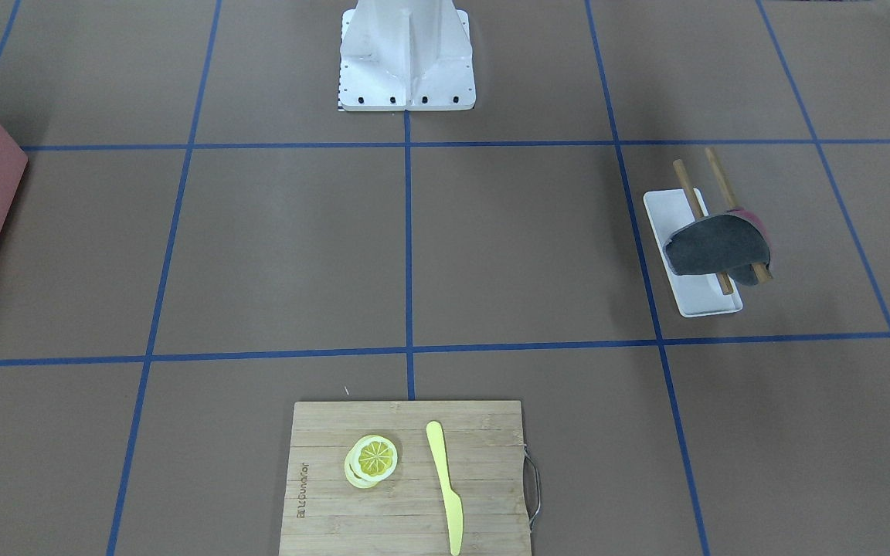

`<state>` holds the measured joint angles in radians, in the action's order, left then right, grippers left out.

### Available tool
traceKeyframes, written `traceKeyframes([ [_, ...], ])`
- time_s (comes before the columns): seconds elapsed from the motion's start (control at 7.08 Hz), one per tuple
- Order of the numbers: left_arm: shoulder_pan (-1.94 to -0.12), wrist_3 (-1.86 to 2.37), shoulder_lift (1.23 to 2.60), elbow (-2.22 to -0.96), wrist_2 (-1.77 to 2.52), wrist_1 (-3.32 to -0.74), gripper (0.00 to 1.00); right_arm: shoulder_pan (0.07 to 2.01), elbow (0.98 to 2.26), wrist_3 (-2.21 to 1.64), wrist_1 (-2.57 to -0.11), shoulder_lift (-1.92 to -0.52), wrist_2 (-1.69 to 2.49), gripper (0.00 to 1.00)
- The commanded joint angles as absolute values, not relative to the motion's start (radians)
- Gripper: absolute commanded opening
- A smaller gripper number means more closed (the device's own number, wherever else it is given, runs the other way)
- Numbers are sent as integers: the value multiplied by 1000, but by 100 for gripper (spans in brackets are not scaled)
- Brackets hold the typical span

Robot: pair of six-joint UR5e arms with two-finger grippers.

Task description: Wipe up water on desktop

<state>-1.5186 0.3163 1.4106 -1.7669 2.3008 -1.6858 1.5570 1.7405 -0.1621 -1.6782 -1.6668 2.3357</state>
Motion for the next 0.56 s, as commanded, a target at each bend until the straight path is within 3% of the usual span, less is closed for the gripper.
traceKeyframes([
  [0.0,-1519,316,1411,-1764,2299,-1686,98,1560,1747,-163,-1683,-1666,2338,100],
  [0.42,-1519,316,1411,-1766,2299,-1686,98,1562,1744,-163,-1687,-1661,2338,100],
])
